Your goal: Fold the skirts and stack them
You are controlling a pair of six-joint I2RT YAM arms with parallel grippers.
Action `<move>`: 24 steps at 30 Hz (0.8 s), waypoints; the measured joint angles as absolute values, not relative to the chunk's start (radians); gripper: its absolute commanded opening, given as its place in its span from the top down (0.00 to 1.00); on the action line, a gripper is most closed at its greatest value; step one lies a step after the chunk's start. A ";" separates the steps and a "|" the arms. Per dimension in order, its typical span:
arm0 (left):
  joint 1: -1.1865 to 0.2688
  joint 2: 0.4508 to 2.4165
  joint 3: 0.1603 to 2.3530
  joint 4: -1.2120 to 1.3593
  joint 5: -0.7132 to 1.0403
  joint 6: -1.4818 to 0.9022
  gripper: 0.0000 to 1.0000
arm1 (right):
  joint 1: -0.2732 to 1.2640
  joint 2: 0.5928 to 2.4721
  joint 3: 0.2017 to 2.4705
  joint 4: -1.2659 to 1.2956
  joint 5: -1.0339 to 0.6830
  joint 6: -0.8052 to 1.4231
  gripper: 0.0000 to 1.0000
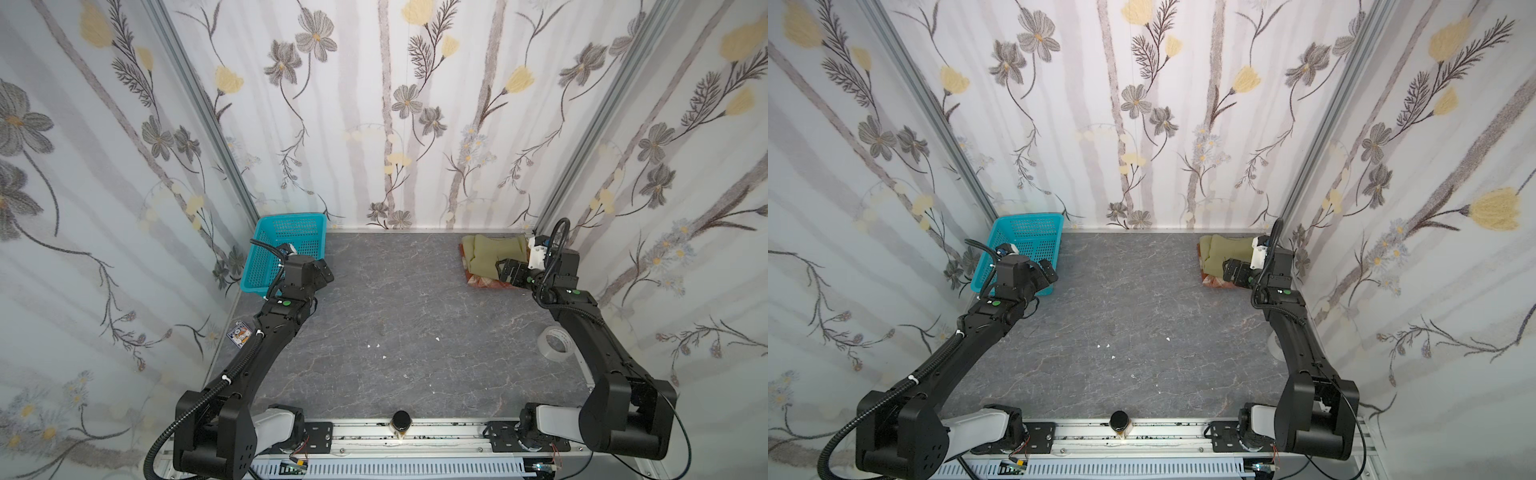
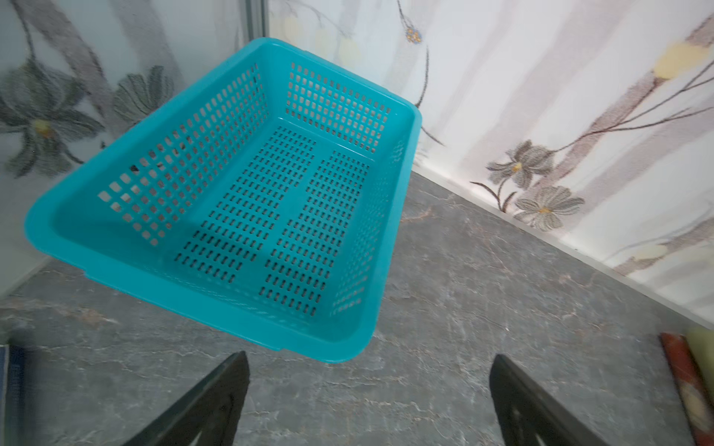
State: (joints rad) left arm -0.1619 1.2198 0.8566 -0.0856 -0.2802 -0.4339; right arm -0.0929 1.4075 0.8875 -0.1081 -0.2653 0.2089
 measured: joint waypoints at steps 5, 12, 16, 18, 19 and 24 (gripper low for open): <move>-0.117 1.207 0.706 0.081 -0.321 -0.354 0.00 | -0.057 1.307 0.713 0.010 -0.144 0.210 0.00; -0.102 1.258 0.440 0.502 -0.340 -0.222 0.00 | -0.043 1.276 0.509 0.221 0.027 0.197 0.00; -0.099 1.357 0.418 0.670 -0.337 -0.175 0.00 | -0.026 1.274 0.411 0.353 0.098 0.197 0.00; -0.099 1.391 0.399 0.737 -0.334 -0.151 0.00 | -0.013 1.273 0.362 0.441 0.134 0.197 0.00; -0.098 1.407 0.387 0.775 -0.328 -0.138 0.00 | -0.004 1.273 0.332 0.492 0.153 0.190 0.00; -0.092 1.477 0.310 0.967 -0.294 -0.087 0.00 | 0.042 1.290 0.234 0.773 0.197 0.136 0.00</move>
